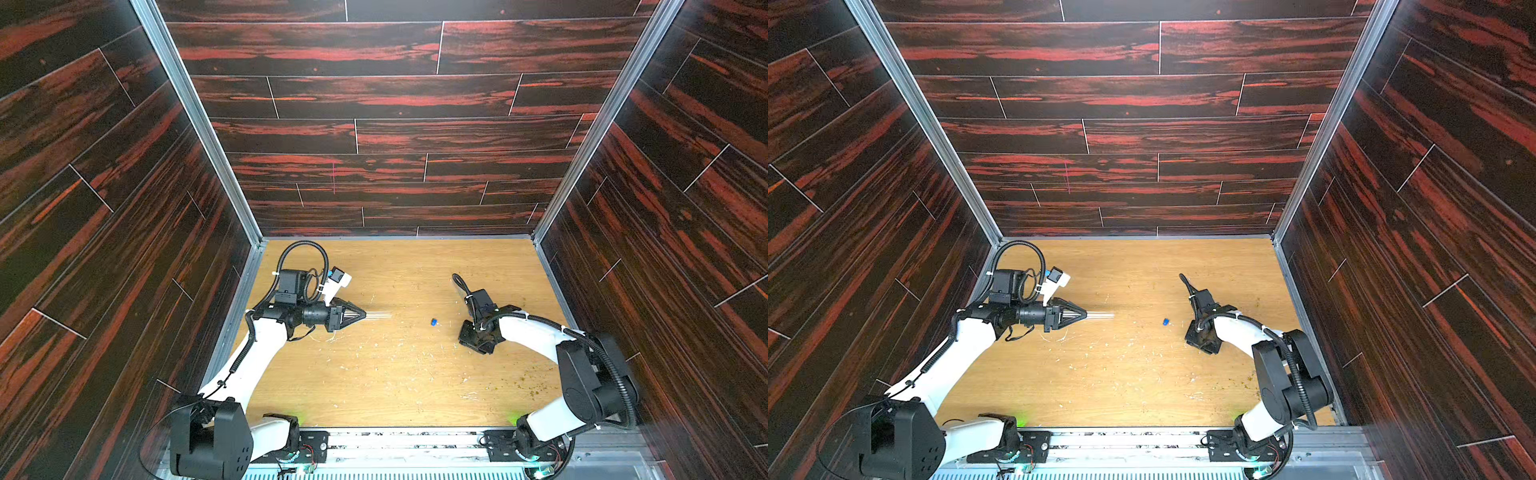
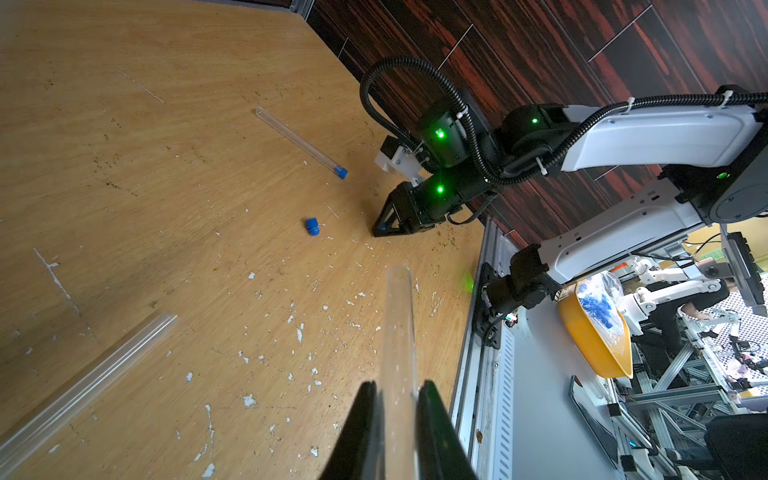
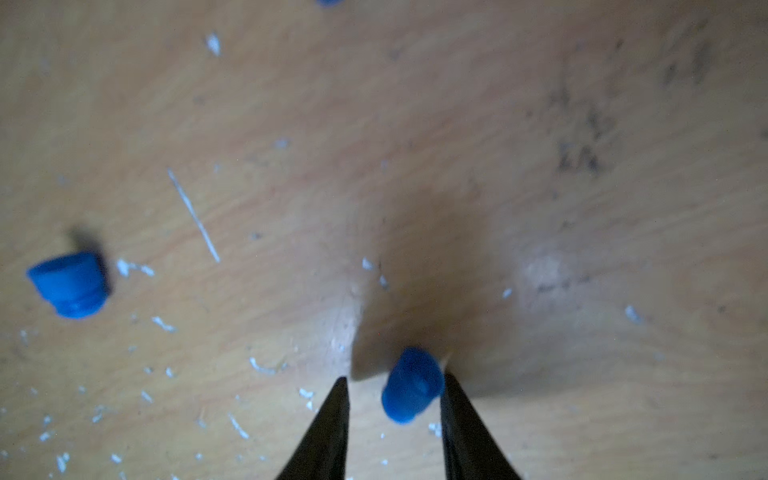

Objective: Insert stoppers into test tubes
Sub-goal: Pick up the stopper from the center of the board.

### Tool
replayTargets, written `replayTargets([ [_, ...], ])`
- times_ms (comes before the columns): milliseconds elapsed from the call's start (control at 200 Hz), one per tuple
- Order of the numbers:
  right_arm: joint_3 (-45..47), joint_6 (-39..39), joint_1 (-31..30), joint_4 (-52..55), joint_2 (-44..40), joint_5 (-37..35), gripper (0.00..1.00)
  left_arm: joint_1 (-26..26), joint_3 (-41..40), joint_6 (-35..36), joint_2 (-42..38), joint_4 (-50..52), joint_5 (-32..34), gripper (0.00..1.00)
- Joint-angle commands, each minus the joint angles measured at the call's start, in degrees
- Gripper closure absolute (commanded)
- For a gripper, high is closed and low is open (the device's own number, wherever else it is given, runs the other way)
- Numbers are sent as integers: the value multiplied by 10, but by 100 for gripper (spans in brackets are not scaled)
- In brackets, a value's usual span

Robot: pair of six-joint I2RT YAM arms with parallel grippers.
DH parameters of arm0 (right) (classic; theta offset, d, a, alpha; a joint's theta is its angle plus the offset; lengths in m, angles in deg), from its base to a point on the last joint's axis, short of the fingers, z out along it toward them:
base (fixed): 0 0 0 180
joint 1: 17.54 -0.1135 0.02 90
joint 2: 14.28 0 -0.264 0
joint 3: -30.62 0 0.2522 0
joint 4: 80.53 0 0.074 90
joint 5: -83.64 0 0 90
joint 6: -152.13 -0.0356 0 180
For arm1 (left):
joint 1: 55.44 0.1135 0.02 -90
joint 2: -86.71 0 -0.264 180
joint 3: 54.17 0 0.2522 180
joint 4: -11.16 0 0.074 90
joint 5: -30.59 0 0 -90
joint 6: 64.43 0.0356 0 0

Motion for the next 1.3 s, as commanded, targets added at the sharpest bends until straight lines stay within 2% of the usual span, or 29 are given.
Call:
replayTargets([
  [0,0,6,10,4,31,-19,62,3,-9,6,-9,-5,-5,100],
  [611,-6,30,13,14,45,-19,70,3,-11,6,-12,-6,-3,100],
  [1298,-59,158,12,93,74,-29,67,4,-12,5,-13,-7,-2,100],
])
